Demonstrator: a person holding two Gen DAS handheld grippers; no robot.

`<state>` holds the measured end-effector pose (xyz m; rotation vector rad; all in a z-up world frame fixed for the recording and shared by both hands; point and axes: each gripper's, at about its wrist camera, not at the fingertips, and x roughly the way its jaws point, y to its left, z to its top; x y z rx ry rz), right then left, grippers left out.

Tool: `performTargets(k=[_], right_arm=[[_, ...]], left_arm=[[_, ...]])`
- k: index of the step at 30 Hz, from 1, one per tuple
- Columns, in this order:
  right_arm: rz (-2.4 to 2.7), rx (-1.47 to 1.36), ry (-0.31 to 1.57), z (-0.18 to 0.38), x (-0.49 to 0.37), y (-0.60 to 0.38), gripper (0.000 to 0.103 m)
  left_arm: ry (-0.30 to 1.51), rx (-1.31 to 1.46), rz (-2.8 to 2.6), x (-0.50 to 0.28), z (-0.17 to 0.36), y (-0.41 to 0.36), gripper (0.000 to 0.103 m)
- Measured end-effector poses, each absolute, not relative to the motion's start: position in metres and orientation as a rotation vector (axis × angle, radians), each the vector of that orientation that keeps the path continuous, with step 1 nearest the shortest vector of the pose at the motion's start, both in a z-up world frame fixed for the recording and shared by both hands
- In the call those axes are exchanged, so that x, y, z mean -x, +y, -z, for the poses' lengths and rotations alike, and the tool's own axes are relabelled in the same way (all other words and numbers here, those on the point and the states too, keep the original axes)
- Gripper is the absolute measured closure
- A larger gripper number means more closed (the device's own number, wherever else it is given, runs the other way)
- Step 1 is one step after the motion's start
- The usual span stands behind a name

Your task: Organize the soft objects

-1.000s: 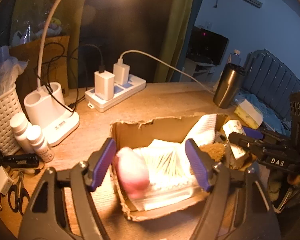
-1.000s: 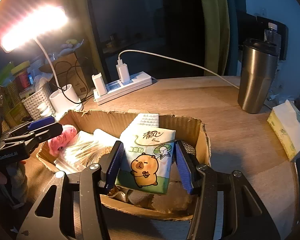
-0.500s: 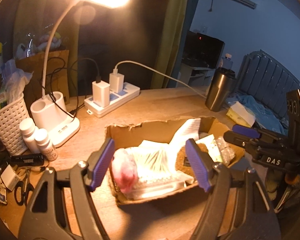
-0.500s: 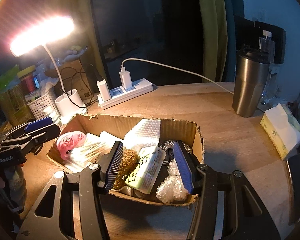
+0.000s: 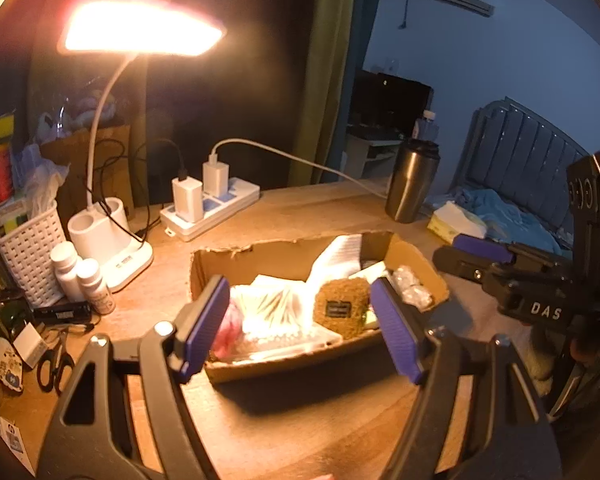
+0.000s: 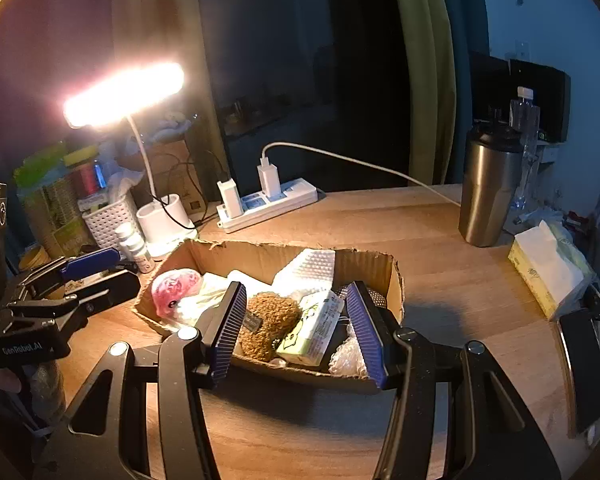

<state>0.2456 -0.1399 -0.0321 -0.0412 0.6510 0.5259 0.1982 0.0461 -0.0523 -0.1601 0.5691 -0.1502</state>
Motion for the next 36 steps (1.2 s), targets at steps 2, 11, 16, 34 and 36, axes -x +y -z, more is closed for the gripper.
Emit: performTargets(k=[2, 11, 16, 34, 36], right_arm=[[-0.529, 0.041, 0.641, 0.028, -0.24, -0.141, 0.048], [-0.536, 0.048, 0.585, 0.008, -0.214, -0.147, 0.048], [-0.533, 0.05, 0.555, -0.003, -0.199, -0.153, 0.048], [-0.517, 0.057, 0.452, -0.035, -0.142, -0.173, 0.047], [-0.517, 0.059, 0.435, -0.04, -0.135, -0.174, 0.047]], left_arm=[[0.554, 0.154, 0.149, -0.193, 0.047, 0.044, 0.029], [0.492, 0.132, 0.157, -0.166, 0.024, 0.032, 0.029], [0.455, 0.123, 0.164, -0.15, 0.011, 0.026, 0.029], [0.357, 0.089, 0.175, -0.091, -0.023, 0.011, 0.028], [0.341, 0.087, 0.177, -0.083, -0.028, 0.009, 0.028]])
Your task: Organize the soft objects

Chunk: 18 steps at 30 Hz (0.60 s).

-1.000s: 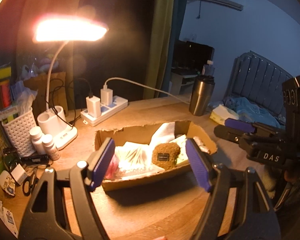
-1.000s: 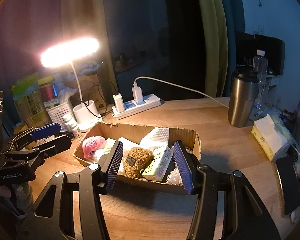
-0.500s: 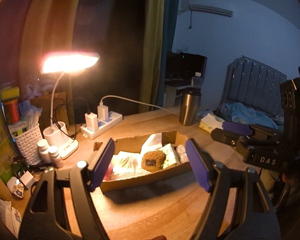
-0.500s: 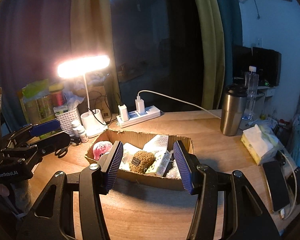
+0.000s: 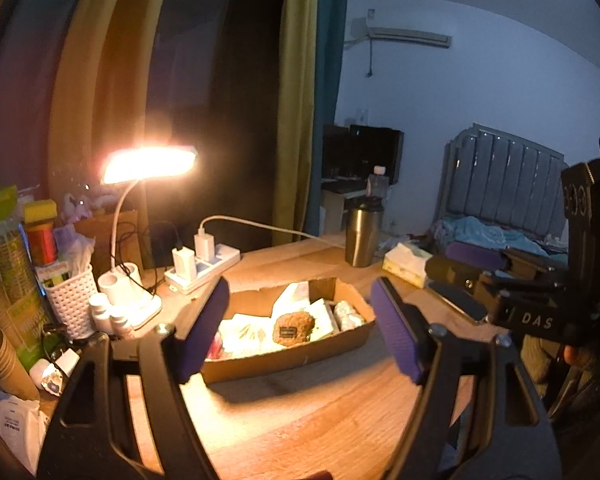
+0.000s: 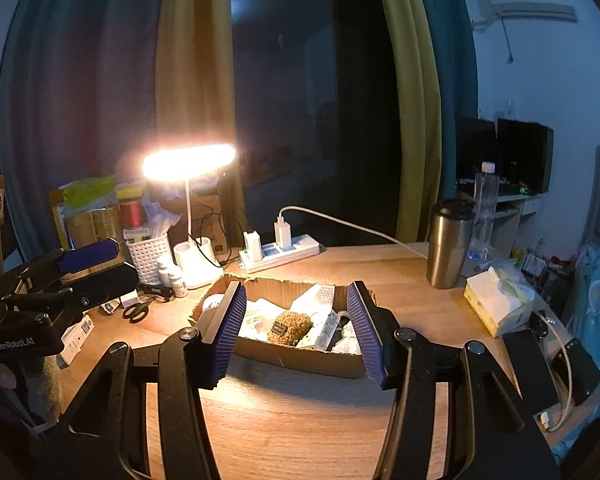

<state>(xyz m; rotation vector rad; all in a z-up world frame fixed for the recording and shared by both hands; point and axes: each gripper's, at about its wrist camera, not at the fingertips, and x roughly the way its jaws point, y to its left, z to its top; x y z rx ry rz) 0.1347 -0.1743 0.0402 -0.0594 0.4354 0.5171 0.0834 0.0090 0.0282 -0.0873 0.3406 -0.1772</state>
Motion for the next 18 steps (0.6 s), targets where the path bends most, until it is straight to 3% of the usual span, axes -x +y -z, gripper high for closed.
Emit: performTargets(k=[14, 15, 16, 18], right_arm=[[-0.489, 0.073, 0.32, -0.073, -0.089, -0.183, 0.047], [-0.481, 0.074, 0.309, -0.076, -0.085, -0.185, 0.047], [-0.473, 0.075, 0.3, -0.079, -0.082, -0.186, 0.043], [-0.455, 0.073, 0.28, -0.085, -0.076, -0.189, 0.039]], left_arm=[[0.236, 0.096, 0.199, -0.04, -0.061, 0.003, 0.028], [0.231, 0.091, 0.196, -0.038, -0.064, 0.002, 0.025], [0.226, 0.085, 0.189, -0.035, -0.066, 0.0, 0.014], [0.208, 0.083, 0.184, -0.031, -0.069, -0.001, 0.004]])
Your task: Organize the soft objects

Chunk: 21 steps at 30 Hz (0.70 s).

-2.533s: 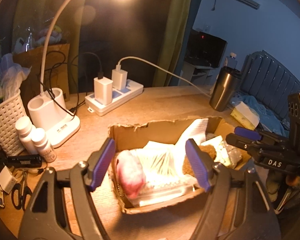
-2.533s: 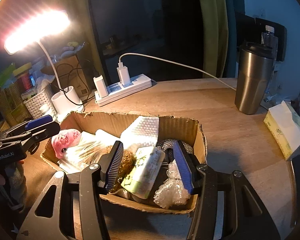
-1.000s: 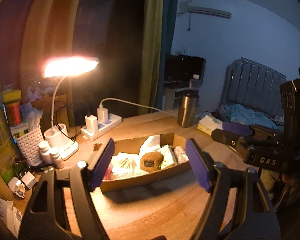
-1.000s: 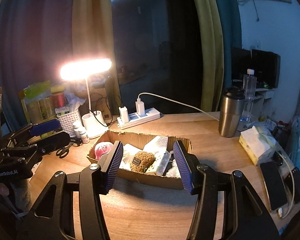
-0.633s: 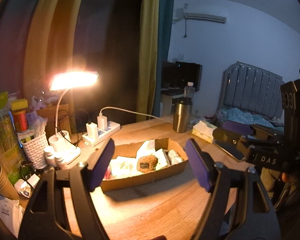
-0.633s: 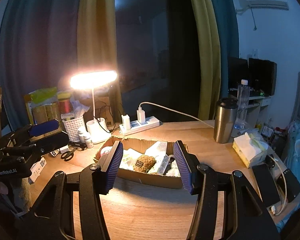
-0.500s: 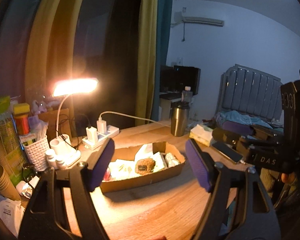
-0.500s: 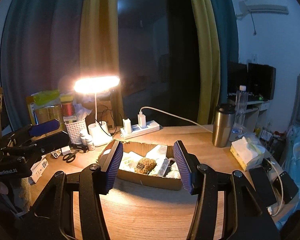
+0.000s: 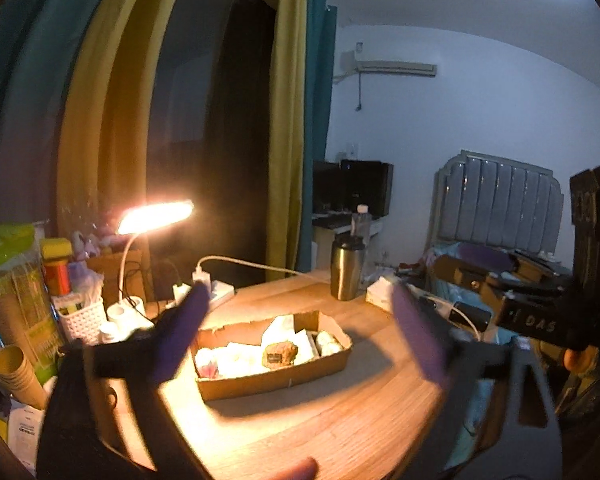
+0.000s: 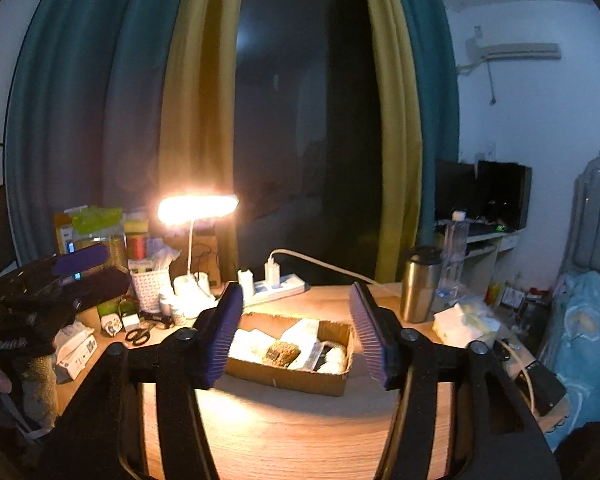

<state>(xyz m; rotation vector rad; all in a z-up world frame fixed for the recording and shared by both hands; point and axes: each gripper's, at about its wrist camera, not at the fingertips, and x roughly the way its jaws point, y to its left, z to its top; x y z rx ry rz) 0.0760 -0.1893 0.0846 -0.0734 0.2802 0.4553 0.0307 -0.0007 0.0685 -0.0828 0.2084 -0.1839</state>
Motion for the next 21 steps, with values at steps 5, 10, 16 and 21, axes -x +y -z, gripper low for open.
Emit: performTargets(k=[5, 10, 16, 21], right_arm=[[-0.433, 0.074, 0.243, -0.097, -0.063, -0.197, 0.038], [-0.409, 0.073, 0.235, -0.102, -0.058, -0.2, 0.036], [-0.414, 0.073, 0.231, -0.102, -0.055, -0.201, 0.036], [-0.418, 0.071, 0.232, -0.102, -0.055, -0.201, 0.036]], left_arm=[[0.173, 0.085, 0.144, -0.022, -0.076, 0.0, 0.003], [0.153, 0.107, 0.098, -0.016, -0.082, 0.006, 0.003], [0.15, 0.105, 0.087, -0.011, -0.083, 0.009, 0.003], [0.152, 0.104, 0.089, -0.01, -0.084, 0.009, 0.003]])
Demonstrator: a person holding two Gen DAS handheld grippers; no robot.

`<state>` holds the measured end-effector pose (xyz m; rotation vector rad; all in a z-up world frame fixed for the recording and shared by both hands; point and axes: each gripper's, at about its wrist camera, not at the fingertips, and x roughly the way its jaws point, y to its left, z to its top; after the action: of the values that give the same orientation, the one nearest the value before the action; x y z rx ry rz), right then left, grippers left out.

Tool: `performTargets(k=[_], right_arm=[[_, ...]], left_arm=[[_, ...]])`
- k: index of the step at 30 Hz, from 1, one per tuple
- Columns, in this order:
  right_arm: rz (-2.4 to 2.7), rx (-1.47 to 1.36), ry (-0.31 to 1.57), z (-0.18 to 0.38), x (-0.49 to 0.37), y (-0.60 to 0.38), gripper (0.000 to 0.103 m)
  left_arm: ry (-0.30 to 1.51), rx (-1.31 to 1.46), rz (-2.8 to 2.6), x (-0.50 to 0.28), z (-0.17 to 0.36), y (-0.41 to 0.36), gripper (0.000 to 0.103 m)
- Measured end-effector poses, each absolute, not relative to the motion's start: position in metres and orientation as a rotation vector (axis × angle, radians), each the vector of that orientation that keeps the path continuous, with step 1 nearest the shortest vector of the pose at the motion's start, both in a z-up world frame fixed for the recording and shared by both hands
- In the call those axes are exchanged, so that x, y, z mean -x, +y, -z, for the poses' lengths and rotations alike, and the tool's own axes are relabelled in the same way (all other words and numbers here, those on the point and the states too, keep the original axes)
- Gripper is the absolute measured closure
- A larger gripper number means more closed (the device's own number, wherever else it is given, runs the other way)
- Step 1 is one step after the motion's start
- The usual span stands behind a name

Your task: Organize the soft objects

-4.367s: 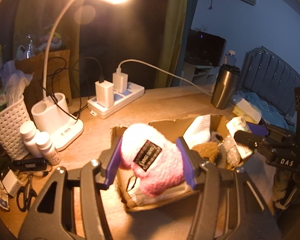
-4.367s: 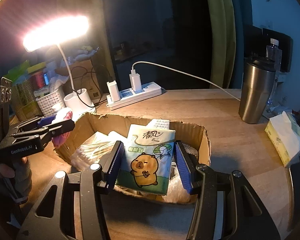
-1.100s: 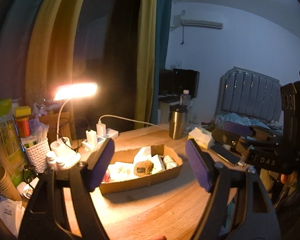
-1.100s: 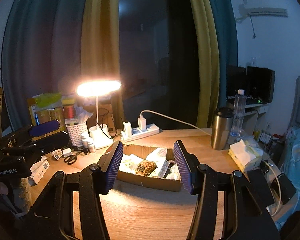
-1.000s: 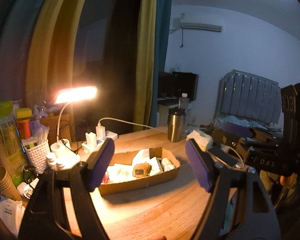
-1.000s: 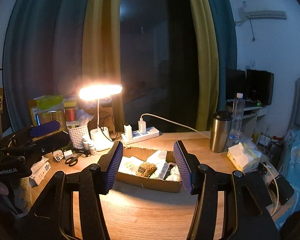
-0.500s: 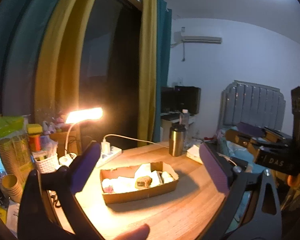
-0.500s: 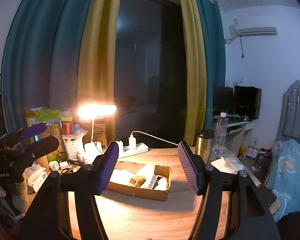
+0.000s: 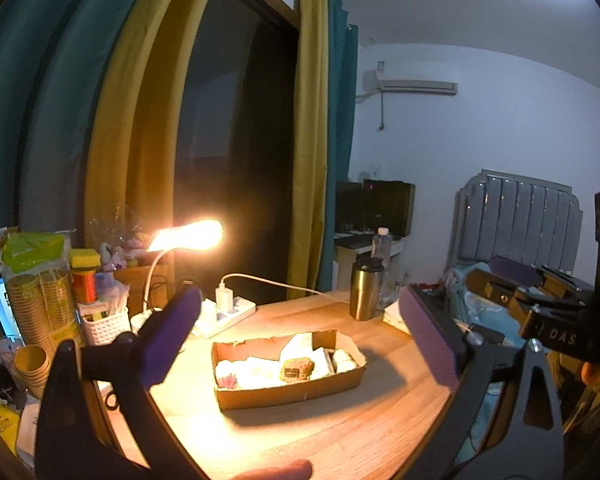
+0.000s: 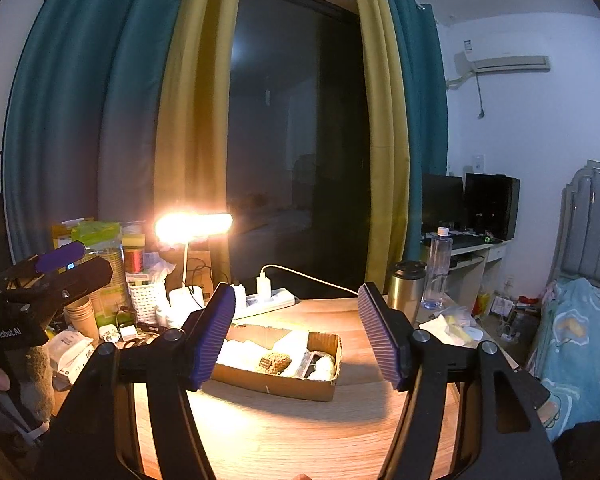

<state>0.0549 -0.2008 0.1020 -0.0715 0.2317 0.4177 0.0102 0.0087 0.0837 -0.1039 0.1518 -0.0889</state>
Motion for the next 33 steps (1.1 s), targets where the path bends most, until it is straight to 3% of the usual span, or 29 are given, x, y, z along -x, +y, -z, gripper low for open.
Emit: performTargets(k=[33], right_arm=[[-0.417, 0.067, 0.236, -0.102, -0.055, -0.2, 0.036]], left_arm=[[0.161, 0.095, 0.106, -0.016, -0.082, -0.003, 0.003]])
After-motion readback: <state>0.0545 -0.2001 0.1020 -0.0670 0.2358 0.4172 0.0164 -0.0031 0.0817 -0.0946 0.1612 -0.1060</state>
